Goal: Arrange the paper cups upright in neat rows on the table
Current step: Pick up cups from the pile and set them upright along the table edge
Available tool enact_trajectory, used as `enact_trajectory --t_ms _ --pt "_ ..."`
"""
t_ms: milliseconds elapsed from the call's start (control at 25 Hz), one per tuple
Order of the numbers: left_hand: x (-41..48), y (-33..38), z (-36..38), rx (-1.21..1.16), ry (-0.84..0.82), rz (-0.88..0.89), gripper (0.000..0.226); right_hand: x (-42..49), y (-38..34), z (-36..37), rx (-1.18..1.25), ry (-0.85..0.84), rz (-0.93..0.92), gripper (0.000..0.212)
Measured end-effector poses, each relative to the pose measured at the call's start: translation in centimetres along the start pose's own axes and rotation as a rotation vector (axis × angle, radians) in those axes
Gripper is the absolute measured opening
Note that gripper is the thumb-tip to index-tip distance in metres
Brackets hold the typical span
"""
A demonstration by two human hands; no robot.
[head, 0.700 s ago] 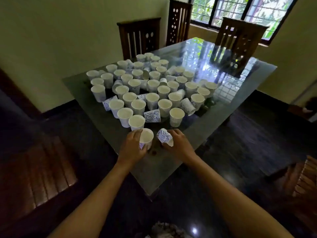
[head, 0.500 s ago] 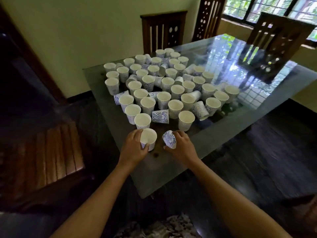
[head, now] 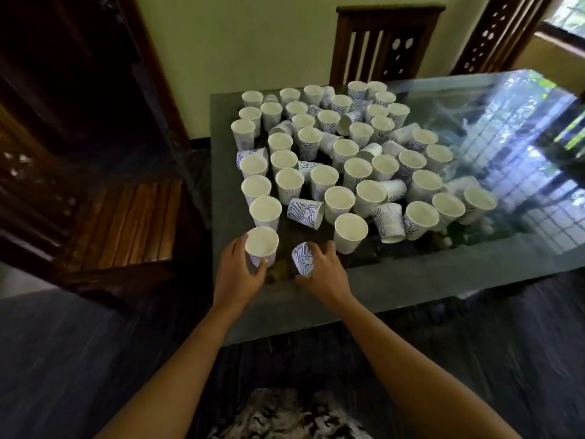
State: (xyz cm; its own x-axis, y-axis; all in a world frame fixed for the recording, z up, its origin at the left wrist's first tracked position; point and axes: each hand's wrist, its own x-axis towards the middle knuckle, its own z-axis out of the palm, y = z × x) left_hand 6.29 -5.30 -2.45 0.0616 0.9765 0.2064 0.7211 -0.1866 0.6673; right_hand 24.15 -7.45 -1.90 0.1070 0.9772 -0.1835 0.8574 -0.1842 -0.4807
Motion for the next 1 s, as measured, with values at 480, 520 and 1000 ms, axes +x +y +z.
enact_trajectory --t_ms 480,520,1000 --pt "-0.5 0.1 0.8 -0.049 0.0 -0.139 0.072 3.7 -1.8 -2.5 -0.175 -0.163 -0.135 0.096" --pt "-0.4 -0.1 0.9 -0.061 0.005 -0.156 0.074 3.7 -1.3 -2.3 -0.082 -0.145 -0.139 0.1" --pt "1.1 -0.5 3.2 -0.301 0.046 -0.373 0.083 2.0 2.4 1.3 0.64 0.099 0.071 0.103"
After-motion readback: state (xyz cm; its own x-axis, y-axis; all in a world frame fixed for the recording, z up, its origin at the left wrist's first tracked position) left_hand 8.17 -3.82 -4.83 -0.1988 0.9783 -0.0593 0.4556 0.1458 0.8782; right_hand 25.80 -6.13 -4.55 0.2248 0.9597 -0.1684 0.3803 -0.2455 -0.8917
